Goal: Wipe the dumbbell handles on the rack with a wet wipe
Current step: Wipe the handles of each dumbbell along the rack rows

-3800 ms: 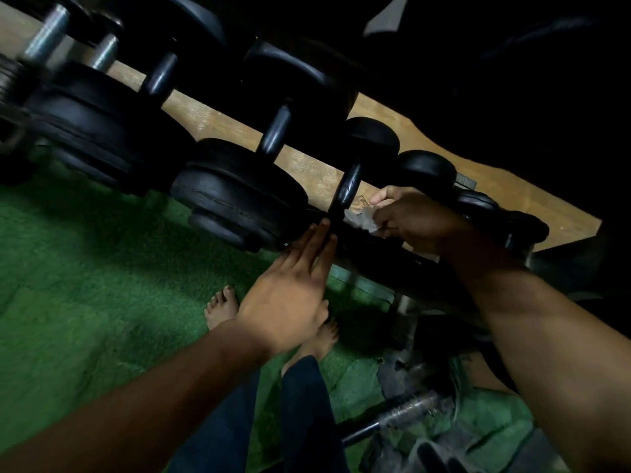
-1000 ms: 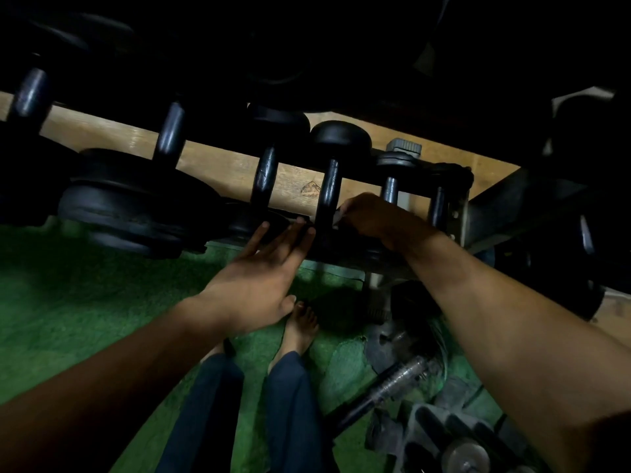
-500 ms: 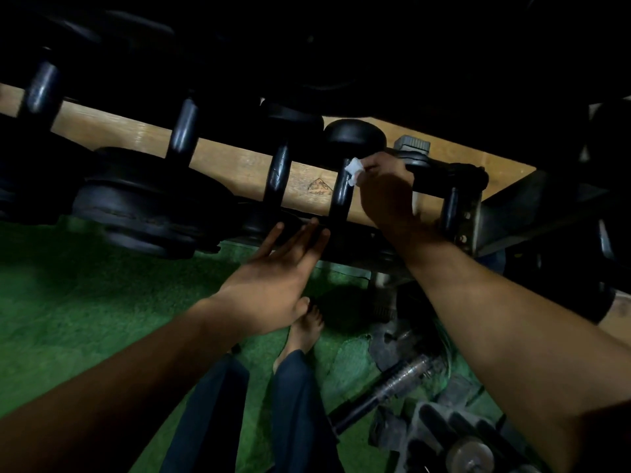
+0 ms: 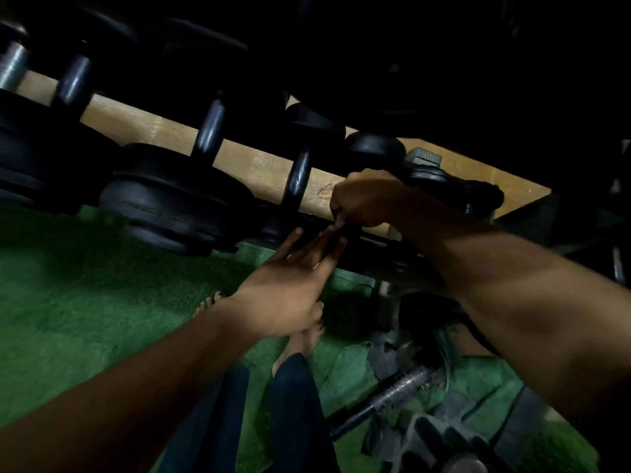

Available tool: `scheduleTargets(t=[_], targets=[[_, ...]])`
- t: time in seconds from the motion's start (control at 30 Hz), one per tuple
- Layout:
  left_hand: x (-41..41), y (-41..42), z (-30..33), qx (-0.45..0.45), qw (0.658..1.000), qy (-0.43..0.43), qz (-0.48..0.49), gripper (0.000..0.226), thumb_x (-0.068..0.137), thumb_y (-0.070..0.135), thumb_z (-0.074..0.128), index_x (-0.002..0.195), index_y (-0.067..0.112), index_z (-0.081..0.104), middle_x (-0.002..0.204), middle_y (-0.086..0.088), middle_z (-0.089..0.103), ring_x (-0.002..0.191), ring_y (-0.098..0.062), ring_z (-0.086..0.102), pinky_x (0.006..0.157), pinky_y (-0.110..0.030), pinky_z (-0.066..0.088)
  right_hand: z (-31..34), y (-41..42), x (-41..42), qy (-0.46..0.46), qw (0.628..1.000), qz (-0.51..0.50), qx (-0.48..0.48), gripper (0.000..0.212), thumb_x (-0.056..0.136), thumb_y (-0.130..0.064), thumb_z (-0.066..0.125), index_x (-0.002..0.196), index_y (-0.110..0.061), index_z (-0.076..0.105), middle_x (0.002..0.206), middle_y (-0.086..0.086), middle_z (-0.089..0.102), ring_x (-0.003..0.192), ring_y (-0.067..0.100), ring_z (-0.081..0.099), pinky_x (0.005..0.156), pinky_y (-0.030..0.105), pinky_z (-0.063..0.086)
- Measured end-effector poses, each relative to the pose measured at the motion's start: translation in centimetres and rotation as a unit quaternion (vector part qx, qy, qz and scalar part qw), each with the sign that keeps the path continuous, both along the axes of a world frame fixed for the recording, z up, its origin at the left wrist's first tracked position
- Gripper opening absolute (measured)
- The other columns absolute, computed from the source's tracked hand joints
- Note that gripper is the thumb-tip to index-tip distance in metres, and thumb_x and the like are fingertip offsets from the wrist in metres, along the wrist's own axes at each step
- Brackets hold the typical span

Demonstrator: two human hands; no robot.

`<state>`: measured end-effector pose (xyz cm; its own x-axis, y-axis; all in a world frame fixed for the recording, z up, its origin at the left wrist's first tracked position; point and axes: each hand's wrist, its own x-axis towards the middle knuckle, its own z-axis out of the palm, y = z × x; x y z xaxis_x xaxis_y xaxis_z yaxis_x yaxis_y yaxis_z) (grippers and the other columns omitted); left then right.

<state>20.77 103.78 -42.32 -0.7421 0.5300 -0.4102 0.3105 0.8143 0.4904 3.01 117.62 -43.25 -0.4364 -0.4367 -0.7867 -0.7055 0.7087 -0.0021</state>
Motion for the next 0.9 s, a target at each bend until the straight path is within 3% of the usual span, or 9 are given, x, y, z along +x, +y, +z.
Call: scheduleTargets(t=[0.07, 0.23, 0.37, 0.43, 0.53, 0.67, 0.73, 0.8, 0.9], targets=[[0.0, -0.1, 0.0, 0.005, 1.0, 0.004, 0.0, 0.102, 0.095, 0.043, 0.056, 0.16, 0.015, -0.016, 0.17, -0.011, -0.017, 0.157, -0.018, -0.013, 0.126, -0.042, -0.01, 0.1, -0.4, -0.4, -0.041, 0.998, 0.045, 0.009, 0.015, 0.088, -0.025, 0.061, 0.094, -0.022, 0.074, 0.087, 0.004, 0.069, 0.072, 0.025, 0.065, 0.058, 0.022, 0.044], [0.1, -0.1, 0.0, 0.012, 1.0, 0.008, 0.005, 0.101, 0.096, 0.043, 0.055, 0.16, 0.015, -0.016, 0.169, -0.011, -0.018, 0.157, -0.018, -0.012, 0.126, -0.041, -0.011, 0.1, 0.1, 0.4, -0.011, 0.999, 0.039, 0.012, 0.015, 0.086, -0.021, 0.059, 0.091, -0.021, 0.073, 0.081, 0.0, 0.067, 0.068, 0.023, 0.061, 0.054, 0.022, 0.04], [0.0, -0.3, 0.1, 0.02, 1.0, 0.002, 0.007, 0.1, 0.096, 0.042, 0.056, 0.161, 0.016, -0.016, 0.17, -0.01, -0.014, 0.157, -0.017, -0.01, 0.127, -0.041, -0.009, -0.3, 0.5, 0.5, -0.095, 0.992, 0.07, -0.046, 0.021, 0.089, -0.016, 0.059, 0.1, -0.022, 0.075, 0.095, 0.002, 0.073, 0.091, 0.023, 0.067, 0.066, 0.027, 0.046], [0.0, -0.3, 0.2, 0.02, 1.0, 0.004, 0.005, 0.1, 0.096, 0.043, 0.056, 0.161, 0.015, -0.015, 0.17, -0.01, -0.015, 0.157, -0.017, -0.01, 0.126, -0.04, -0.011, -0.4, 1.5, 0.4, -0.113, 0.986, 0.021, -0.123, 0.024, 0.09, -0.011, 0.061, 0.106, -0.021, 0.075, 0.109, 0.001, 0.073, 0.103, 0.021, 0.065, 0.079, 0.025, 0.045], [0.0, -0.3, 0.2, 0.019, 1.0, 0.01, 0.003, 0.101, 0.096, 0.043, 0.056, 0.161, 0.013, -0.015, 0.17, -0.01, -0.016, 0.157, -0.018, -0.01, 0.126, -0.04, -0.012, 0.1, 3.4, 1.1, -0.126, 0.96, -0.078, -0.238, 0.019, 0.089, -0.007, 0.069, 0.104, -0.013, 0.078, 0.105, 0.001, 0.075, 0.102, 0.017, 0.068, 0.083, 0.018, 0.039], [0.0, -0.3, 0.2, 0.014, 1.0, 0.007, 0.003, 0.102, 0.096, 0.044, 0.056, 0.161, 0.014, -0.016, 0.17, -0.01, -0.015, 0.157, -0.017, -0.012, 0.126, -0.04, -0.013, 1.9, 6.3, 2.0, -0.115, 0.95, -0.191, -0.22, 0.017, 0.092, -0.02, 0.07, 0.108, -0.019, 0.076, 0.105, -0.013, 0.066, 0.102, 0.002, 0.059, 0.086, 0.016, 0.041], [0.0, -0.3, 0.2, 0.012, 1.0, 0.006, 0.003, 0.102, 0.096, 0.044, 0.056, 0.161, 0.014, -0.017, 0.17, -0.01, -0.015, 0.157, -0.017, -0.013, 0.126, -0.039, -0.013, 1.5, 7.6, 2.4, -0.121, 0.937, -0.244, -0.218, 0.013, 0.091, -0.019, 0.071, 0.102, -0.019, 0.076, 0.107, -0.009, 0.07, 0.102, 0.006, 0.064, 0.09, 0.025, 0.049], [0.0, -0.3, 0.3, 0.011, 1.0, -0.001, 0.001, 0.102, 0.097, 0.044, 0.055, 0.16, 0.015, -0.019, 0.17, -0.009, -0.019, 0.156, -0.016, -0.016, 0.125, -0.038, -0.015, 0.7, 8.5, 3.1, -0.123, 0.933, -0.267, -0.208, 0.008, 0.093, -0.021, 0.068, 0.092, -0.018, 0.075, 0.094, -0.002, 0.073, 0.09, 0.012, 0.068, 0.089, 0.038, 0.054], [-0.1, -0.3, 0.3, 0.007, 1.0, -0.002, -0.002, 0.102, 0.097, 0.045, 0.055, 0.16, 0.016, -0.02, 0.169, -0.008, -0.022, 0.156, -0.015, -0.018, 0.124, -0.038, -0.017, -0.4, 9.1, 4.2, -0.122, 0.895, -0.368, -0.222, 0.014, 0.094, -0.015, 0.066, 0.081, -0.016, 0.072, 0.082, 0.003, 0.071, 0.08, 0.013, 0.068, 0.084, 0.037, 0.054]])
